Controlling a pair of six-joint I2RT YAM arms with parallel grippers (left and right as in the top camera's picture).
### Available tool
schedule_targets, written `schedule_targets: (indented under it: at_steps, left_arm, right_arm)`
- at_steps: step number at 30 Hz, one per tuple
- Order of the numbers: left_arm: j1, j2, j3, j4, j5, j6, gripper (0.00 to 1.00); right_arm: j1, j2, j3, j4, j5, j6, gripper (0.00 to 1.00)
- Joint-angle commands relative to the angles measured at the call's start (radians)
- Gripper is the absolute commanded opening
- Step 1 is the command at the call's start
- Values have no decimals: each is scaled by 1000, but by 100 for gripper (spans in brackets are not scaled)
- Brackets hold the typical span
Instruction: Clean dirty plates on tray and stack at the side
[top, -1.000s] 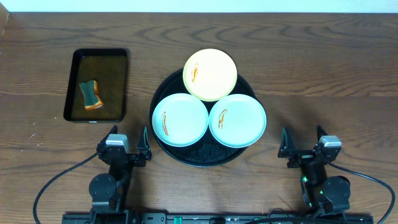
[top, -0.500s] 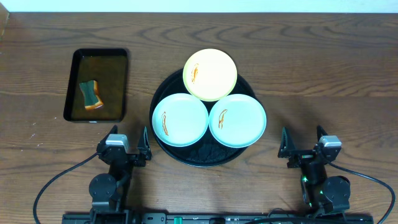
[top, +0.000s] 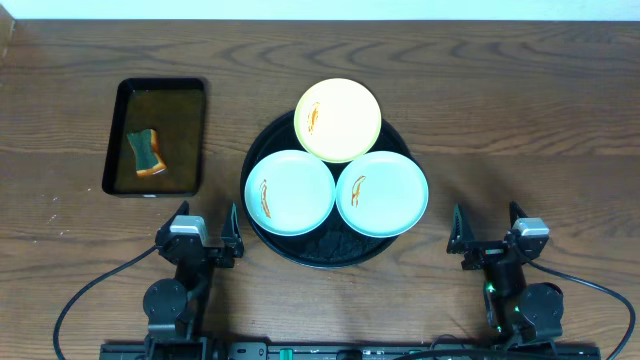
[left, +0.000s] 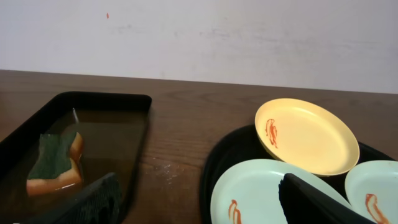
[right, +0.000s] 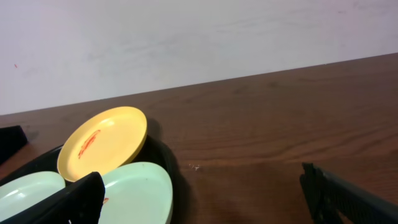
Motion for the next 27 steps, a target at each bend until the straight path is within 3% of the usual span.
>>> schedule_targets:
  at_steps: [1,16,18,22,24,27]
  left_arm:
    - [-5,-8,-19,-30,29,13,82]
    - [-5,-8,-19,-20,31,8,82]
    - [-5,-8,-18,38,119,-92,82]
    - [-5,-8,-18,101,517,-486,81]
    - [-5,-8,-18,122,510,-515,81]
    - [-5,-8,-18,275,489,-515,81]
  right_arm:
    - [-11,0,-1,-3,0,-14,99]
    - [-11,0,-1,-3,0,-14,99]
    - [-11,0,-1,-3,0,-14,99]
    - [-11,0,-1,-3,0,-14,99]
    - [-11,0,-1,-3,0,-14,99]
    - [-11,0,-1,-3,0,-14,99]
